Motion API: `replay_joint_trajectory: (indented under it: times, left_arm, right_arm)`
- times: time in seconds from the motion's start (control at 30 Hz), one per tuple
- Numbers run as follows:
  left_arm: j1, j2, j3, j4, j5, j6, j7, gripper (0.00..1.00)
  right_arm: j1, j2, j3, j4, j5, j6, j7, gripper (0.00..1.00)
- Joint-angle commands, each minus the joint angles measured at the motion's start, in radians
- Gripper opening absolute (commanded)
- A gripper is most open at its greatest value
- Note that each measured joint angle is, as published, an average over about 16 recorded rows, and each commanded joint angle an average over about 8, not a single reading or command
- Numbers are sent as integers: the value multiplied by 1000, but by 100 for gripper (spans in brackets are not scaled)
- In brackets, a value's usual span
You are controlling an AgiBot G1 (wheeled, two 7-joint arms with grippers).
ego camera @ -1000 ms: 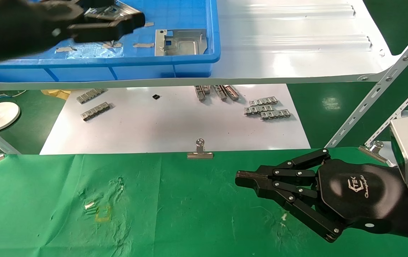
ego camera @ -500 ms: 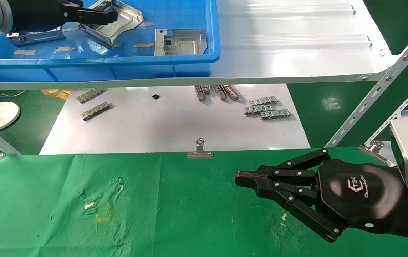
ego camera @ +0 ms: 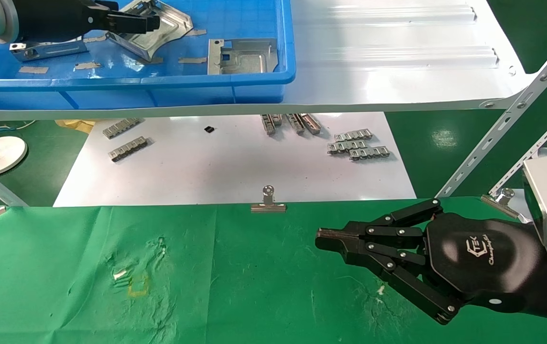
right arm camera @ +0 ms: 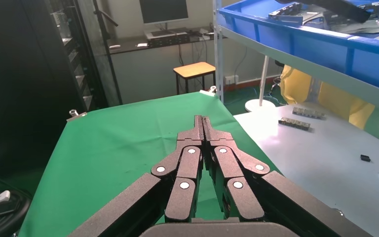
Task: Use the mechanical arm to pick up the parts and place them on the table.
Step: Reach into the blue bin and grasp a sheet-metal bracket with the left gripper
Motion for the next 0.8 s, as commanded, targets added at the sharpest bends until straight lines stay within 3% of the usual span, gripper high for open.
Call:
replay_joint_trajectory:
  times: [0.03, 0.73, 0.77, 0.8]
  left_arm:
    - [-3, 0, -10, 12, -14, 5, 23, 0]
    - [-59, 21, 5, 111, 6, 41, 67, 0]
    - [-61, 20, 4, 113, 4, 43, 68, 0]
    - [-62, 19, 2, 113, 1, 46, 70, 0]
  right_arm:
    - [0, 0, 0, 0, 0, 0, 0, 0]
    - [0, 0, 0, 0, 0, 0, 0, 0]
    - [0, 0, 0, 0, 0, 0, 0, 6]
    - [0, 0, 0, 0, 0, 0, 0, 18]
